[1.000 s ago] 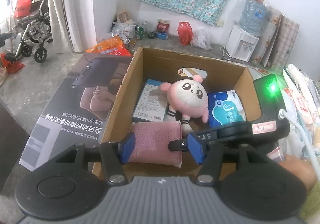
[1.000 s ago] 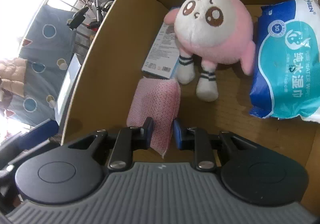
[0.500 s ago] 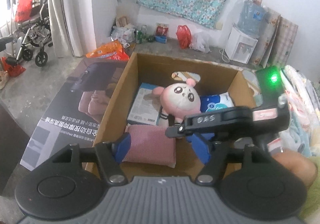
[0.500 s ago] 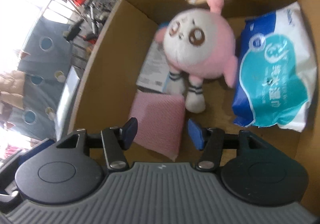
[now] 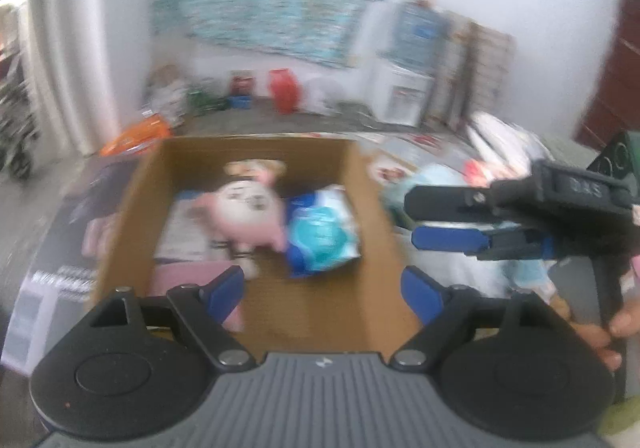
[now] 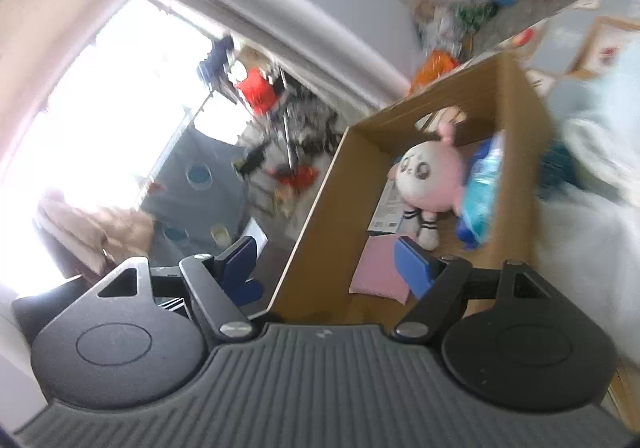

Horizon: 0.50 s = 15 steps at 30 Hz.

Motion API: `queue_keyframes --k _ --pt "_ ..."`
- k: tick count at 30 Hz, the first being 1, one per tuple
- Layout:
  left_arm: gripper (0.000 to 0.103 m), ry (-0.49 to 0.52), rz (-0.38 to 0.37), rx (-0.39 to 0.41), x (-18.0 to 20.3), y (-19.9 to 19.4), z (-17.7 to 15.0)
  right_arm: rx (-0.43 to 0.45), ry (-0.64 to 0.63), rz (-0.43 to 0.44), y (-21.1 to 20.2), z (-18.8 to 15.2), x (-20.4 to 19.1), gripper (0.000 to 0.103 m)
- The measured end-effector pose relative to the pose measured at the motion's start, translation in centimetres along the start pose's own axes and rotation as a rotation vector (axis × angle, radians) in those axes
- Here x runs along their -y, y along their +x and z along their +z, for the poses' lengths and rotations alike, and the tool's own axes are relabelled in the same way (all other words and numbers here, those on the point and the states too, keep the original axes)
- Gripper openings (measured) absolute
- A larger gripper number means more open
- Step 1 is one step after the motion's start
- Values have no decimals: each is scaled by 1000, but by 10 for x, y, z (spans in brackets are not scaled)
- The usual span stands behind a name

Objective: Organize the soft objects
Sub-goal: 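Move the open right tool to the blue checked towel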

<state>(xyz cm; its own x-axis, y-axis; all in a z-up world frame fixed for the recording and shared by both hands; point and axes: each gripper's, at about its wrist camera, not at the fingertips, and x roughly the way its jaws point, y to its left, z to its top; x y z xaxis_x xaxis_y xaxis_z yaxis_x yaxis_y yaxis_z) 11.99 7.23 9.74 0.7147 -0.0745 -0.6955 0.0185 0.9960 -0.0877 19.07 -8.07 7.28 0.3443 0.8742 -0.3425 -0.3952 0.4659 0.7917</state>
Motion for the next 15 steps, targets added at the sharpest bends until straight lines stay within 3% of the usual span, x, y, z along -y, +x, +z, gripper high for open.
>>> queue_keyframes --k 2,9,15 --pt "88 61 -35 -18 25 8 0 40 21 -9 -32 -10 13 77" --pt "88 266 -137 -65 110 39 2 213 4 -202 -132 -14 49 78" --pt "86 404 -135 -99 172 80 15 342 51 -397 -195 -12 96 78"
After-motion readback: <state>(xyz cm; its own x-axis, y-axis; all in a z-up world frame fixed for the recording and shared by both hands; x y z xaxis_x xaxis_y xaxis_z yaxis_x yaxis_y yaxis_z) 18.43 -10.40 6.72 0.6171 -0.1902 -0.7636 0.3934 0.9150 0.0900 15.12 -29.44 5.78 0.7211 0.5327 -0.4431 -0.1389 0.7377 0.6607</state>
